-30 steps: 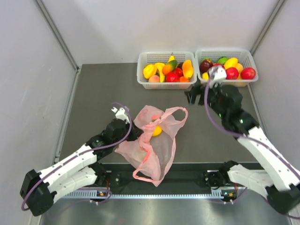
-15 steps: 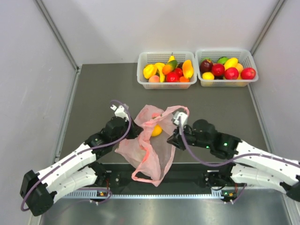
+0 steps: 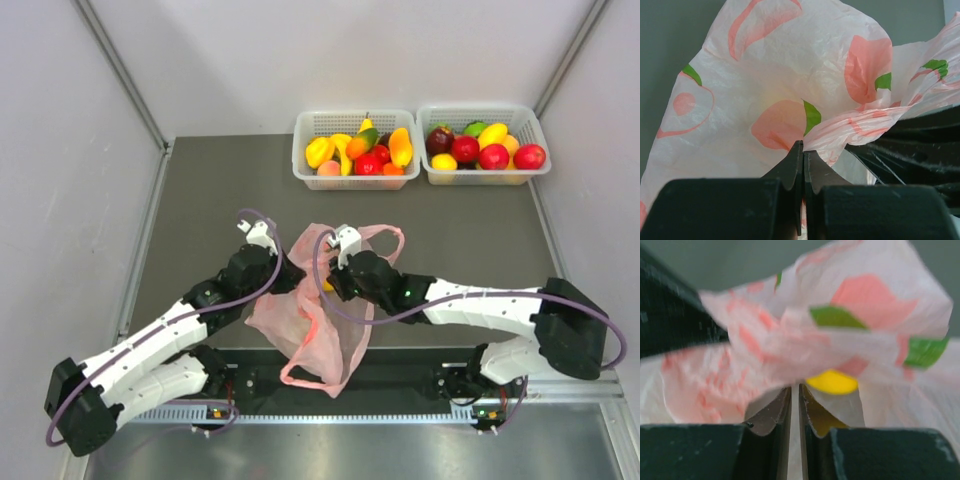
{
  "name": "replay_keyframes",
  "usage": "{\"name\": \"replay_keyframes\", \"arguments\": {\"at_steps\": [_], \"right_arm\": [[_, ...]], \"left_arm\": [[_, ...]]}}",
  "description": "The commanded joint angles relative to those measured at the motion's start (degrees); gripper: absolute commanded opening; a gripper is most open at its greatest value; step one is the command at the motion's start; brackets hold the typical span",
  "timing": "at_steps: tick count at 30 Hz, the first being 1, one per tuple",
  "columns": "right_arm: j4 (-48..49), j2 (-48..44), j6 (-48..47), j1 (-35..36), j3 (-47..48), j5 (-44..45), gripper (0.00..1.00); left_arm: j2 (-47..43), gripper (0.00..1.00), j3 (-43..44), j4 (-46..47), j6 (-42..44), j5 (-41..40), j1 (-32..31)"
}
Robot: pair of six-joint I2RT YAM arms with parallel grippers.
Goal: Untie the knot of the plastic bag and take out the fruit
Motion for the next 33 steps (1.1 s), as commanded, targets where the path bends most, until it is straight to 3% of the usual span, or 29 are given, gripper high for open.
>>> {"name": "replay_keyframes", "arguments": {"at_steps": [1,8,16,20,27,33], "right_arm": [[11.0,3.7,5.8,0.5,4.5,6.8,0.1],[7.9,15.7,8.3,-0.9,13.9,9.6,0.0],[10.4,24.7,9.9,-1.9,16.4,15.6,0.0],[6.7,28.3,10.1,-3.1,19.8,16.1,0.0],[-0.4,23.3,10.6,-3.7,15.8,15.9,0.0],[-6.6,18.4,7.6,-4.7,13.1,8.6,0.0]], "left_arm": [[0.3,0.0,2.0,1.3,0.8,-0.4,0.2],[0.7,0.0,1.5,2.2,0.9,0.1,0.2],[1.4,0.0,0.5,3.5,0.8,1.1,0.3],[1.8,0.0,0.5,3.8,0.6,1.4,0.2],[1.2,0.0,-0.1,4.5,0.5,1.3,0.2],[3.1,0.0,-0.2,6.0,0.1,3.1,0.2]]}}
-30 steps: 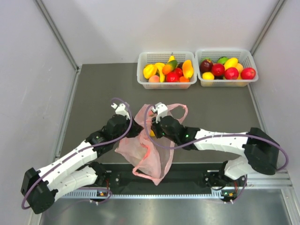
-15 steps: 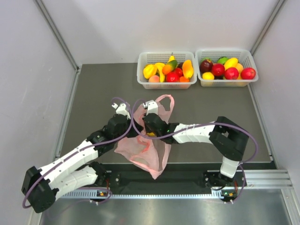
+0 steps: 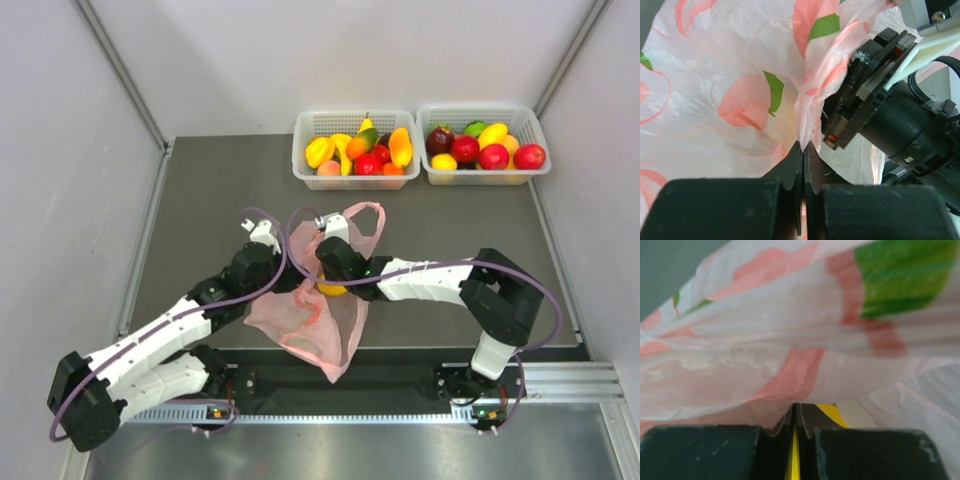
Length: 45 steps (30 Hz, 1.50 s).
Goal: Untie the knot of the plastic bag and take out the fruit
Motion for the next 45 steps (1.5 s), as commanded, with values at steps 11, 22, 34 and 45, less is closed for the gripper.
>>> {"name": "replay_keyframes", "arguments": {"at_steps": [11,22,34,45], "right_arm": [[-8.6,-13.1,-7.5,-0.7,-9.4,-18.3,0.1],[-12.2,-27.4,-8.3,-0.5,-14.9,-15.0,0.96],[-8.3,-22.1,-18.4,-0.5,-16.1,-17.2,0.98],[-9.9,-17.0,-20.8,-0.1,-15.0,-23.7,0.93]], "left_arm": [[0.6,0.0,-0.3,4.2,0.3,1.9,-0.1],[2.4,0.0,-1.3,7.3,-1.4,5.7,-0.1],[3.6,0.0,-2.2,9.5,-1.9,6.8,-0.1],[2.2,0.0,-2.4,8.2,-1.4,5.7,-0.1]]}}
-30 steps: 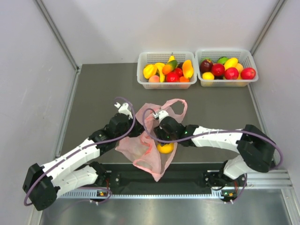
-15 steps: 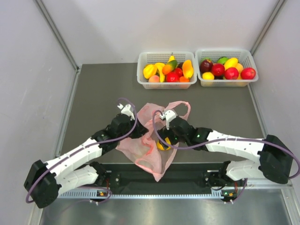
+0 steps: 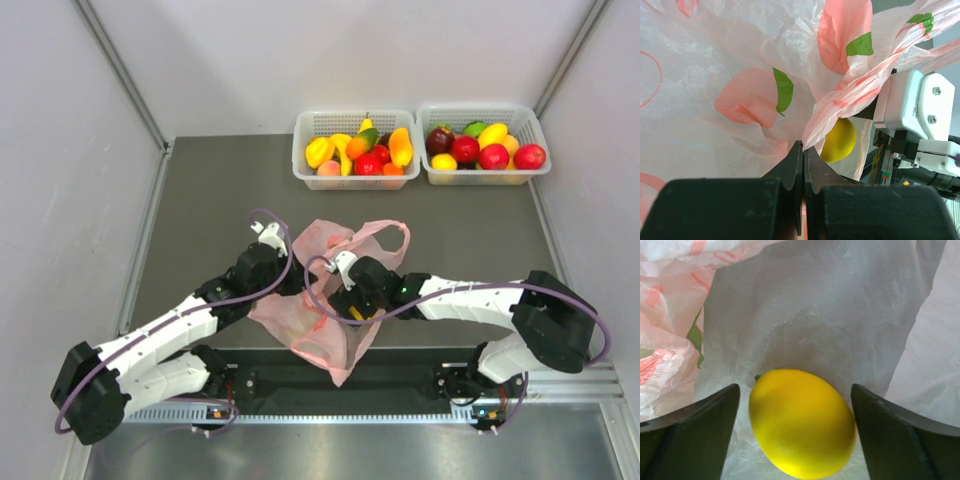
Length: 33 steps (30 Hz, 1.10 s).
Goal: Untie the knot of the plastic bag and take out the fruit
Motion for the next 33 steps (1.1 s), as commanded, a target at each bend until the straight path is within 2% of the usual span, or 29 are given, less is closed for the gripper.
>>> {"name": "replay_keyframes", "arguments": {"at_steps": [1,2,3,10,11,13,14,16,20,23,24,27,29,33], "right_arm": [[-0.1,0.0,-0.2,0.4,1.6,-1.5,0.89],[-0.5,0.0,0.2,0.4,1.8,-1.1,0.82],[-2.2,-0.1,0.5,0.3,2.0,-0.3,0.8],[-9.0,-3.1,3.6,0.7,2.2,5.9,0.81],[-9.9,-3.6,4.0,0.8,2.3,7.1,0.78],[-11.3,-4.5,5.0,0.8,2.3,7.1,0.61],[-11.5,-5.8,5.3,0.8,2.3,7.1,0.29],[-12.6,-7.5,5.8,0.7,2.7,6.4,0.0],[-13.2,-15.1,5.1,0.8,3.6,0.9,0.0],[-11.9,-22.3,4.4,0.7,4.2,-6.3,0.0],[-9.2,-24.0,4.3,0.7,3.9,-9.7,0.0],[-4.6,-28.6,3.5,0.5,4.0,-12.6,0.0],[-3.1,-29.8,3.2,-0.3,5.1,-12.0,0.0],[3.0,-29.4,4.5,-4.2,9.7,-4.5,0.0]], "left_arm": [[-1.0,0.0,-0.3,2.7,0.3,-0.5,-0.2],[-0.8,0.0,-0.3,2.7,0.3,-0.3,-0.1],[-0.8,0.0,-0.3,2.7,0.3,-0.3,-0.1],[-1.2,0.0,-0.6,2.7,0.4,-0.7,-0.2],[-1.2,0.0,-0.7,2.7,0.4,-0.9,-0.1],[-1.0,0.0,-0.8,2.9,0.4,-1.0,-0.2],[-0.9,0.0,-0.7,3.0,0.4,-1.0,-0.1],[-0.9,0.0,-0.5,2.8,0.4,-0.9,-0.1],[-0.8,0.0,-0.1,2.5,0.8,-1.4,-0.1],[-1.0,0.0,-0.3,2.5,0.8,-1.5,-0.1],[-0.8,0.0,-0.4,2.9,0.8,-1.6,-0.1],[-0.3,0.0,-0.3,3.6,0.7,-1.5,-0.1],[0.3,0.0,-0.2,3.8,0.6,-1.5,0.0],[1.1,0.0,-0.1,4.5,0.8,-1.4,-0.1]]}}
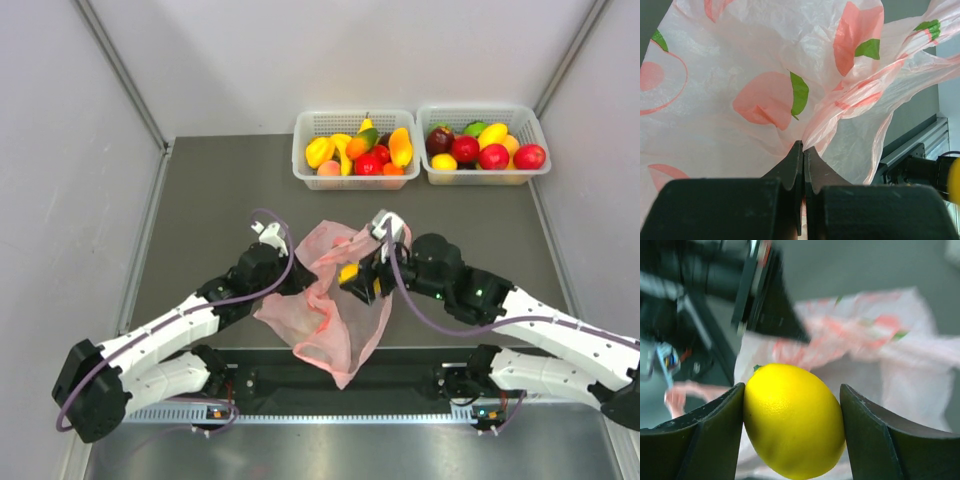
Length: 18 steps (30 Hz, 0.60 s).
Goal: Untie the knot of the plastic bag and take out the fruit
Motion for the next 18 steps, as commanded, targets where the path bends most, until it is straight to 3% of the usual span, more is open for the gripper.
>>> {"name": "replay_keyframes", "arguments": {"at_steps": [1,7,13,16,18], "right_arm": [[12.0,1.3,0.8,-6.1,5.6,5.7,0.0],[20.0,15.5,4.0,-20.0,14.7,13.1,0.0],[32.5,33.6,4.0,-29.7,25.6,10.8,0.0],[27.2,45.7,2.8,-31.7,39.7,8.4,0.0],[24.1,55.3,0.4,-32.4,50.4,2.0,0.0]], "left_arm": [[0.8,0.0,0.2,3.8,0.8,-0.7,-0.1],[0.5,0.0,0.6,3.9,1.3,-0.7,-0.1],[-0.2,0.0,0.9,3.5,2.0,-0.6,0.0],[-0.2,0.0,0.6,3.9,1.9,-0.2,-0.1],[-0.3,0.0,0.3,4.2,1.7,-0.1,-0.1]]}}
